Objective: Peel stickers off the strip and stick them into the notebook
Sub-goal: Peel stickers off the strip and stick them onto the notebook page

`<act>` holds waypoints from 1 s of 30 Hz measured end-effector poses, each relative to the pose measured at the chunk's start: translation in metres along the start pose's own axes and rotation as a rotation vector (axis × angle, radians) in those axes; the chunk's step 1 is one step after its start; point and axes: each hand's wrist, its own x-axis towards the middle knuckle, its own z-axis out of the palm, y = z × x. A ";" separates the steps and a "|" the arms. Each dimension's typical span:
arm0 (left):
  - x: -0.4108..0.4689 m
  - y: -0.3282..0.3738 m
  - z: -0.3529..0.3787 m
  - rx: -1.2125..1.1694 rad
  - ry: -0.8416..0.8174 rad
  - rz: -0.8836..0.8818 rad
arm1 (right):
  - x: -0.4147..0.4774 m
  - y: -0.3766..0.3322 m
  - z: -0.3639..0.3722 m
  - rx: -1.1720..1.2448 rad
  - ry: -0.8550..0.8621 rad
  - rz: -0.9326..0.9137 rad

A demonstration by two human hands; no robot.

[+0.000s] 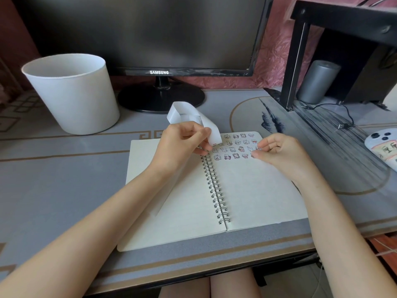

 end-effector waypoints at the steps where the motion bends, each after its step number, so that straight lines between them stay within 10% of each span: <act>1: 0.000 0.000 0.000 -0.004 0.000 -0.002 | 0.000 0.000 -0.001 -0.002 -0.007 -0.002; 22: -0.002 0.005 0.000 -0.005 0.005 0.014 | 0.003 -0.006 -0.004 -0.016 -0.003 0.010; 30: -0.001 0.005 -0.001 0.004 0.018 0.059 | -0.001 -0.053 0.008 0.016 -0.113 -0.285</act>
